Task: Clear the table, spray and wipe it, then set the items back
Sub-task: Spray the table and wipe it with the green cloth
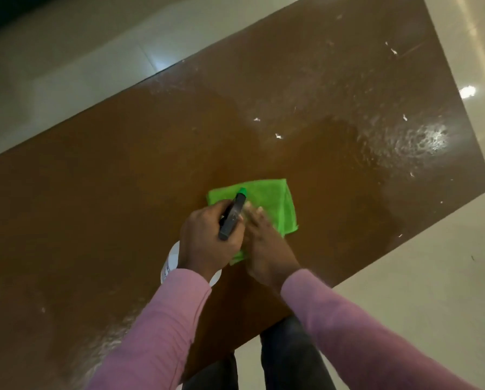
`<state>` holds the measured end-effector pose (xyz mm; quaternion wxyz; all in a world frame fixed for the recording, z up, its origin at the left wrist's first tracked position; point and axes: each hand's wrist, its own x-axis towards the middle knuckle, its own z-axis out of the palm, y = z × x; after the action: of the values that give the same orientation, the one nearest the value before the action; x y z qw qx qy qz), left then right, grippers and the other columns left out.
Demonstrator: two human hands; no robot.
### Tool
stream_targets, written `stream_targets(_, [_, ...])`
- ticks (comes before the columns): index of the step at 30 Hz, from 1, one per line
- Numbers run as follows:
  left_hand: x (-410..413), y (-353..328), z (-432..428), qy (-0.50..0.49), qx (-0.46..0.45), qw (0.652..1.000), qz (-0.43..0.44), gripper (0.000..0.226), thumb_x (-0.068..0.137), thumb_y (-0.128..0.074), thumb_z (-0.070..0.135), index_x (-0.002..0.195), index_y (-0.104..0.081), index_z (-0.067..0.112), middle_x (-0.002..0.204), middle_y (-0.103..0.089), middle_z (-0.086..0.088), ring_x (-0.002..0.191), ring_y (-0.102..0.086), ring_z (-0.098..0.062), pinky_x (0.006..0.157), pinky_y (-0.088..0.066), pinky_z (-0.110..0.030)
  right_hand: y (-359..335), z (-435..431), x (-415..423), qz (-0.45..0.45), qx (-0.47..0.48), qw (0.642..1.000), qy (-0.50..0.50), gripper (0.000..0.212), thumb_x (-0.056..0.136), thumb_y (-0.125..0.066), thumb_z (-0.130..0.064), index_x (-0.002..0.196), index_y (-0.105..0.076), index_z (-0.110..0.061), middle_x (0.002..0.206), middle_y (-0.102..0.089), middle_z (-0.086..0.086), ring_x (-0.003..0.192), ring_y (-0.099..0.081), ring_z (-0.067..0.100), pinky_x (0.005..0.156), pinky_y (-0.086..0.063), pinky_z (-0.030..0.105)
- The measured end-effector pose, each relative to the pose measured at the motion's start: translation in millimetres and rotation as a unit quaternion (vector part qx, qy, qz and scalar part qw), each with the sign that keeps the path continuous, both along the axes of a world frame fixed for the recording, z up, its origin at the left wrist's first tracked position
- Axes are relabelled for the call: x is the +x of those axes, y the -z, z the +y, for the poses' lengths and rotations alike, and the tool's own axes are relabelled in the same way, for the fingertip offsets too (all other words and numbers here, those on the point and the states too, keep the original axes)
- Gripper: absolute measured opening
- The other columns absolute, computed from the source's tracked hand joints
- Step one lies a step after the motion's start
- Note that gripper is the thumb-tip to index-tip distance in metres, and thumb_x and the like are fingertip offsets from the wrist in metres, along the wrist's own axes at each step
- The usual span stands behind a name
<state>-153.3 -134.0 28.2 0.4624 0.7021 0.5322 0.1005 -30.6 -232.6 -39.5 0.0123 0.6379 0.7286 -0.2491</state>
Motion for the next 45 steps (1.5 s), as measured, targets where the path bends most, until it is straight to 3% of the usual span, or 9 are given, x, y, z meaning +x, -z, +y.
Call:
stream_targets(4, [0.0, 4.0, 6.5, -0.024, -0.019, 0.999, 0.018, 0.016, 0.081, -0.057, 0.027, 0.068, -0.059, 0.019, 0.048, -0.047, 0.007, 0.044, -0.045, -0.014, 0.043, -0.034, -0.032, 0.1, 9.3, 36.2, -0.016, 0.002, 0.999, -0.045, 0.087, 0.067, -0.060, -0.015, 0.148, -0.027, -0.012, 0.155, -0.029, 0.006, 0.144, -0.022, 0.027, 0.118, -0.016, 0.046])
stream_targets(10, [2.9, 4.3, 0.8, 0.005, -0.061, 0.997, 0.046, 0.018, 0.084, -0.055, 0.038, 0.085, -0.066, 0.023, 0.058, -0.054, 0.013, 0.048, -0.049, -0.010, 0.048, -0.031, -0.016, -0.7, 78.0, 152.7, -0.069, -0.011, 0.947, 0.313, 0.081, 0.071, -0.039, -0.013, 0.149, -0.020, -0.001, 0.158, -0.014, 0.017, 0.146, -0.009, 0.039, 0.118, -0.010, 0.051])
stream_targets(14, [17.1, 2.5, 16.5, 0.007, -0.066, 0.995, 0.075, 0.013, 0.084, -0.057, 0.034, 0.080, -0.062, 0.022, 0.058, -0.054, 0.008, 0.050, -0.050, -0.015, 0.049, -0.033, -0.025, -4.8, 38.2, 74.7, -0.021, -0.022, 0.986, 0.165, 0.085, 0.069, -0.050, -0.005, 0.150, -0.023, -0.008, 0.159, -0.014, 0.008, 0.146, -0.001, 0.032, 0.119, -0.001, 0.045])
stream_targets(17, [39.5, -1.9, 40.2, 0.022, -0.049, 0.992, 0.111, 0.018, 0.080, -0.056, 0.038, 0.072, -0.057, 0.022, 0.060, -0.057, 0.003, 0.055, -0.054, -0.022, 0.050, -0.034, -0.028, -7.4, -4.3, 20.4, -0.004, -0.042, 0.999, 0.015, 0.075, 0.073, -0.039, -0.022, 0.147, -0.034, -0.012, 0.155, -0.028, 0.006, 0.145, -0.010, 0.028, 0.117, -0.008, 0.045])
stream_targets(21, [74.5, -2.2, 67.0, 0.003, -0.032, 0.987, 0.160, 0.027, 0.084, -0.059, 0.037, 0.065, -0.053, 0.019, 0.060, -0.055, 0.001, 0.056, -0.052, -0.025, 0.048, -0.028, -0.027, -6.3, -3.8, 28.3, -0.003, -0.063, 0.998, -0.001, 0.074, 0.074, -0.037, -0.026, 0.146, -0.033, -0.014, 0.153, -0.033, 0.003, 0.144, -0.019, 0.024, 0.115, -0.014, 0.043])
stream_targets(28, [82.2, 6.7, 75.7, 0.036, -0.008, 0.990, 0.133, 0.023, 0.082, -0.054, 0.045, 0.085, -0.055, 0.022, 0.072, -0.058, 0.002, 0.066, -0.059, -0.026, 0.064, -0.052, -0.038, 2.2, 68.2, 125.8, -0.033, -0.009, 0.976, 0.217, 0.082, 0.068, -0.033, -0.015, 0.149, -0.025, -0.007, 0.158, -0.017, 0.012, 0.146, -0.011, 0.031, 0.119, -0.007, 0.044])
stream_targets(32, [61.6, 6.9, 79.8, -0.011, -0.003, 0.996, 0.093, 0.018, 0.090, -0.060, 0.037, 0.089, -0.060, 0.019, 0.068, -0.055, 0.008, 0.058, -0.053, -0.008, 0.056, -0.044, -0.026, -1.5, 119.0, 133.2, -0.035, -0.003, 0.950, 0.309, 0.084, 0.069, -0.041, -0.014, 0.150, -0.021, -0.004, 0.159, -0.012, 0.013, 0.146, -0.003, 0.037, 0.119, 0.001, 0.044])
stream_targets(38, [35.2, -5.0, 79.8, -0.115, 0.077, 0.990, 0.035, 0.013, 0.083, -0.057, 0.026, 0.074, -0.060, 0.019, 0.051, -0.045, 0.014, 0.043, -0.044, -0.009, 0.045, -0.028, -0.019, -4.0, 93.7, 72.6, -0.020, -0.001, 0.995, -0.096, 0.081, 0.071, -0.035, -0.017, 0.151, -0.022, -0.012, 0.158, -0.018, 0.005, 0.147, -0.010, 0.028, 0.119, -0.006, 0.043])
stream_targets(45, [30.4, -2.7, 73.1, -0.108, 0.057, 0.992, -0.010, 0.023, 0.086, -0.060, 0.033, 0.094, -0.070, 0.014, 0.065, -0.046, 0.029, 0.050, -0.050, -0.003, 0.049, -0.030, -0.003, 4.4, 174.3, 173.6, -0.054, 0.009, 0.979, 0.198, 0.082, 0.070, -0.040, -0.010, 0.149, -0.022, -0.001, 0.158, -0.014, 0.018, 0.145, -0.007, 0.041, 0.119, -0.006, 0.049])
